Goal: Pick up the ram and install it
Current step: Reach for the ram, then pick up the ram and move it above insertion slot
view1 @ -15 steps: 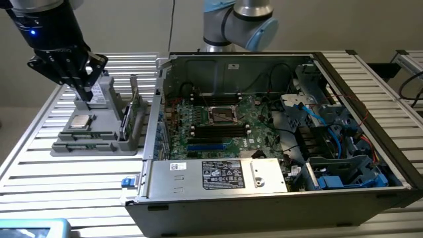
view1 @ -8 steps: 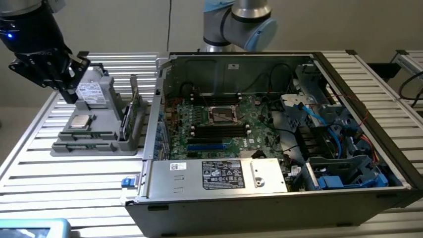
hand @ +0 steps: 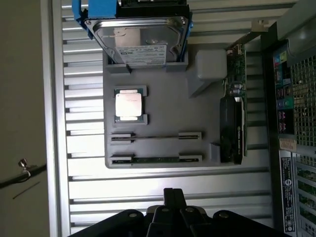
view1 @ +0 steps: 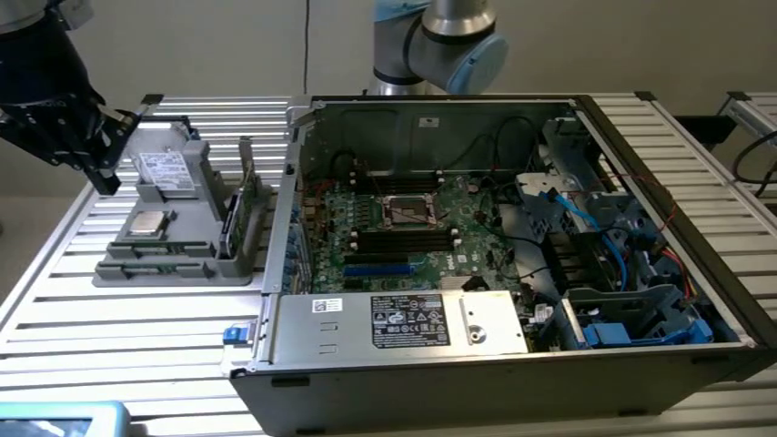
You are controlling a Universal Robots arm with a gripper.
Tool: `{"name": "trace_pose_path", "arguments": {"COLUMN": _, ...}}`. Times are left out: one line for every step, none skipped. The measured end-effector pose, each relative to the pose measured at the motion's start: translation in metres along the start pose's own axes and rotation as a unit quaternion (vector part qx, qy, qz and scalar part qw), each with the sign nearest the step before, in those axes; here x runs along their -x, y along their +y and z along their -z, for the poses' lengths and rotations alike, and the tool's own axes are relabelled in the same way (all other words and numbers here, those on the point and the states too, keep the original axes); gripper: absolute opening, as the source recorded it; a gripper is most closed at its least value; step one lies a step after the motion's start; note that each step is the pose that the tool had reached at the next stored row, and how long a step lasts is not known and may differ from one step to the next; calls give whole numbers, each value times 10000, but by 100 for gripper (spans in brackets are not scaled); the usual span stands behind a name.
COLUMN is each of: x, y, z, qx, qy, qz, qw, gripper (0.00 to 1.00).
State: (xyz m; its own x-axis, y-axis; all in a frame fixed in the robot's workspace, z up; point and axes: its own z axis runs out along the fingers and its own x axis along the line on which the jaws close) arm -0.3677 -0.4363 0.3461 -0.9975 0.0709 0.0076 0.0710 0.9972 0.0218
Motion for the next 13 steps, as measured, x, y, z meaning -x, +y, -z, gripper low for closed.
{"name": "trace_pose_path", "arguments": {"x": -5, "y": 6, "z": -7, "qx": -1, "qy": 1, "qz": 2, "qw": 10000, "gripper": 11}}
{"name": "trace_pose_path", "arguments": {"x": -9, "y": 16, "z": -14, "qx": -2, "qy": 1, "qz": 7, "qw": 10000, "gripper": 11}}
{"name": "trace_pose_path", "arguments": {"x": -11, "y": 27, "z": -23, "qx": -2, "qy": 1, "qz": 13, "qw": 10000, "gripper": 11}}
{"name": "trace_pose_path", "arguments": {"x": -13, "y": 38, "z": -33, "qx": -2, "qy": 1, "qz": 21, "qw": 10000, "gripper": 11}}
{"name": "trace_pose_path", "arguments": {"x": -14, "y": 45, "z": -41, "qx": -1, "qy": 1, "qz": 29, "qw": 10000, "gripper": 11}}
{"name": "trace_pose_path", "arguments": {"x": -14, "y": 46, "z": -44, "qx": -1, "qy": 1, "qz": 37, "qw": 10000, "gripper": 11}}
{"name": "trace_pose_path", "arguments": {"x": -14, "y": 46, "z": -44, "qx": -1, "qy": 1, "qz": 38, "qw": 10000, "gripper": 11}}
{"name": "trace_pose_path", "arguments": {"x": -14, "y": 46, "z": -44, "qx": -1, "qy": 1, "qz": 38, "qw": 10000, "gripper": 11}}
{"name": "trace_pose_path", "arguments": {"x": -14, "y": 46, "z": -44, "qx": -2, "qy": 2, "qz": 38, "qw": 10000, "gripper": 11}}
{"name": "trace_pose_path", "arguments": {"x": -14, "y": 46, "z": -44, "qx": -2, "qy": 2, "qz": 39, "qw": 10000, "gripper": 11}}
{"name": "trace_pose_path", "arguments": {"x": -15, "y": 46, "z": -44, "qx": -2, "qy": 2, "qz": 38, "qw": 10000, "gripper": 11}}
{"name": "trace_pose_path", "arguments": {"x": -15, "y": 46, "z": -44, "qx": -2, "qy": 2, "qz": 38, "qw": 10000, "gripper": 11}}
{"name": "trace_pose_path", "arguments": {"x": -15, "y": 46, "z": -44, "qx": -2, "qy": 2, "qz": 38, "qw": 10000, "gripper": 11}}
